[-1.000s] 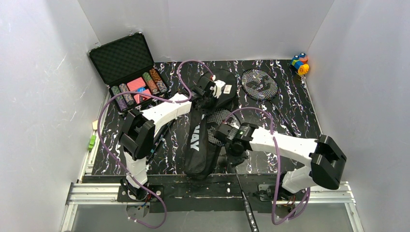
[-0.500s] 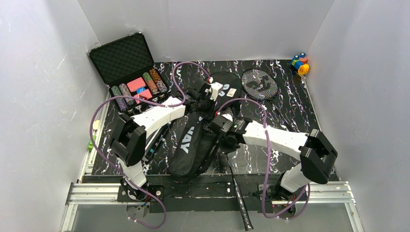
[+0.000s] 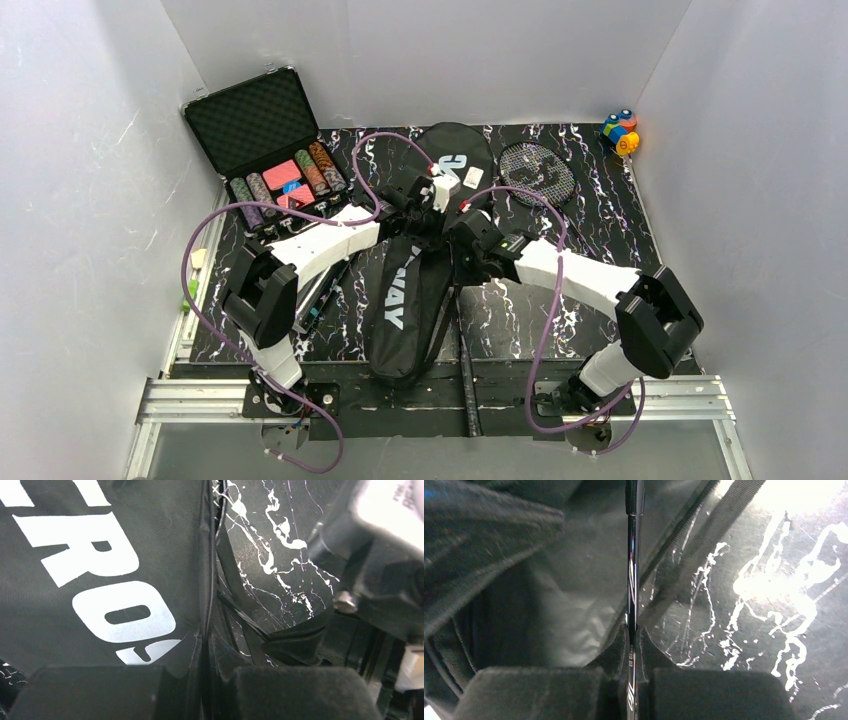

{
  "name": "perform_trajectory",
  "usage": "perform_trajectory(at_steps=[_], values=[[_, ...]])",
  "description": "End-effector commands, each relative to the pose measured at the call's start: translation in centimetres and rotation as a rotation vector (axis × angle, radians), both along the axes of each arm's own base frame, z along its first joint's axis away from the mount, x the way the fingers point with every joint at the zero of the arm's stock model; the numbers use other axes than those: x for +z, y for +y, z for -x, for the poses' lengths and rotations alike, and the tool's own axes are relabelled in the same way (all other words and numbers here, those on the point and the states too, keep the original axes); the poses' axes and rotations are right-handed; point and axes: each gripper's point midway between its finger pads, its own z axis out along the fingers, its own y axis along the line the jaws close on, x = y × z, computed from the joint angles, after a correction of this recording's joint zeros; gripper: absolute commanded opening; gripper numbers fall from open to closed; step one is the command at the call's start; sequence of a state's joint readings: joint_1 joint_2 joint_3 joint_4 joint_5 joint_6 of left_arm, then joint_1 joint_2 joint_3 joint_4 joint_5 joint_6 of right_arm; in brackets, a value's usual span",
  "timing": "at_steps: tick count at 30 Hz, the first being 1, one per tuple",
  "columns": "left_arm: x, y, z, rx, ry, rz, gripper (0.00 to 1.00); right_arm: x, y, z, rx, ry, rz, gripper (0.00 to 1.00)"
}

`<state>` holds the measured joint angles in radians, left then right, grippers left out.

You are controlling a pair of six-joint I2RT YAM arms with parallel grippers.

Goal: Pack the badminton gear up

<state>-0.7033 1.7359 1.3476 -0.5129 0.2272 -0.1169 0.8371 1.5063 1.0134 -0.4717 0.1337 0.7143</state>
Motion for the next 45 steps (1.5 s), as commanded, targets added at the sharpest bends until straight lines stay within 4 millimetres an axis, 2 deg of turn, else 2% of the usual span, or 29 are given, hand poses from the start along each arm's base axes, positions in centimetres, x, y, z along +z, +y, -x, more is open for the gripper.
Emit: perform_trajectory(at_steps=[1, 6, 16, 21, 24, 27, 31, 34, 36, 41, 45], values=[[2.0, -0.8, 1.1, -0.037, 0.003, 0.072, 0.00, 3.3, 3.7, -3.3, -0.005, -0.092, -0.182, 0.01], [1.6, -1.2, 1.8, -0.063, 0.042, 0.095, 0.00, 3.5, 3.7, -4.8, -0.052, -0.091, -0.227, 0.01], [1.5, -1.1, 3.0, -0.098, 0.068, 0.122, 0.00, 1.9, 2.9, -7.6, -0.153, -0.085, -0.286, 0.01], [0.1, -0.6, 3.8, -0.105, 0.090, 0.110, 0.03, 1.3, 3.1, -9.0, -0.204, -0.039, -0.349, 0.01], [-1.0, -0.3, 3.9, -0.106, 0.102, 0.088, 0.03, 0.7, 3.4, -9.3, -0.216, 0.008, -0.384, 0.04], [-0.9, -0.3, 3.9, -0.104, 0.099, 0.089, 0.03, -0.1, 3.2, -9.1, -0.220, 0.045, -0.393, 0.11], [-0.8, -0.3, 3.6, -0.099, 0.083, 0.088, 0.02, -0.3, 3.1, -8.4, -0.205, 0.073, -0.428, 0.38], [-0.9, -0.2, 3.4, -0.094, 0.080, 0.082, 0.02, 0.1, 2.9, -7.4, -0.188, 0.086, -0.439, 0.46], [-1.0, -0.2, 3.4, -0.090, 0.077, 0.077, 0.02, 0.4, 2.6, -6.3, -0.173, 0.097, -0.455, 0.49], [-1.4, -0.1, 3.1, -0.083, 0.076, 0.065, 0.02, -0.3, 1.8, -1.9, -0.126, 0.162, -0.444, 0.52], [-1.9, 0.0, 3.0, -0.084, 0.077, 0.050, 0.02, -1.1, 2.6, 2.0, -0.052, 0.203, -0.414, 0.52]])
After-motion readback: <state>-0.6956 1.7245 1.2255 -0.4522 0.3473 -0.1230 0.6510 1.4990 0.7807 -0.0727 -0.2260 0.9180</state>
